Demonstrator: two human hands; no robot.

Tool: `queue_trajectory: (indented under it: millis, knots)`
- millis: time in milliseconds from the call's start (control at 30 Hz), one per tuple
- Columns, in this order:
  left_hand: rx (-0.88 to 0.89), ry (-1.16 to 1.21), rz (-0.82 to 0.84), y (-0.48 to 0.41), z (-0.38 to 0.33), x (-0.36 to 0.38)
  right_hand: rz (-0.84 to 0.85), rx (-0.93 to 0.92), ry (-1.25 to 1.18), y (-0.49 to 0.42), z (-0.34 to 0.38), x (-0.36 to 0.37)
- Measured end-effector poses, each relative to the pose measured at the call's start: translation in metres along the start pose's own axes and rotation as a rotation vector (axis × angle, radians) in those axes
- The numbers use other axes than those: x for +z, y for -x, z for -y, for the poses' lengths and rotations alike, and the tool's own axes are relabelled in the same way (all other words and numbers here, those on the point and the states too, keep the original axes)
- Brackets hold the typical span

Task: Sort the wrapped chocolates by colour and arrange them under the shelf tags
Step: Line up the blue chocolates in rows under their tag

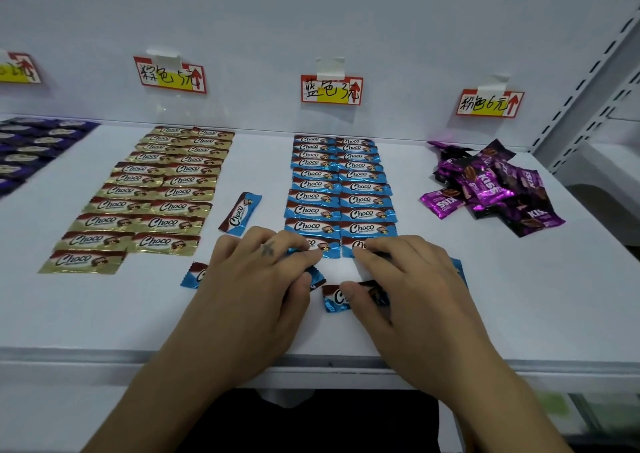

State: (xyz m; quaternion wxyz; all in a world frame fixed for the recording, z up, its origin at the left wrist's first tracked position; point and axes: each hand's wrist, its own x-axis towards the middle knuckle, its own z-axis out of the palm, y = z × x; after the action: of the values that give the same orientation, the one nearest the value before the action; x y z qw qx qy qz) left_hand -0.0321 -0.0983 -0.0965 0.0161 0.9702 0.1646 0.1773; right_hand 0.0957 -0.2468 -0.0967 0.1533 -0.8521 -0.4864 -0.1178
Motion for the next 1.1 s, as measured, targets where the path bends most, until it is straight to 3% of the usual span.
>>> queue_trajectory:
  millis: [367, 600, 933, 1100]
  knots:
    - [0.050, 0.023, -0.045, 0.002, 0.000, 0.000, 0.035, -0.018, 0.059, -0.001, -0.001, -0.001]
    - [-0.070, 0.168, -0.096, 0.006, -0.001, -0.001, 0.036, 0.043, -0.010, 0.001, -0.001, -0.006]
    - [-0.092, 0.129, 0.168, -0.008, -0.014, -0.011, 0.306, 0.034, -0.006, -0.011, 0.004, -0.014]
    - [-0.090, 0.103, 0.211, -0.007, -0.018, -0.009, 0.331, 0.033, 0.002, -0.012, 0.003, -0.014]
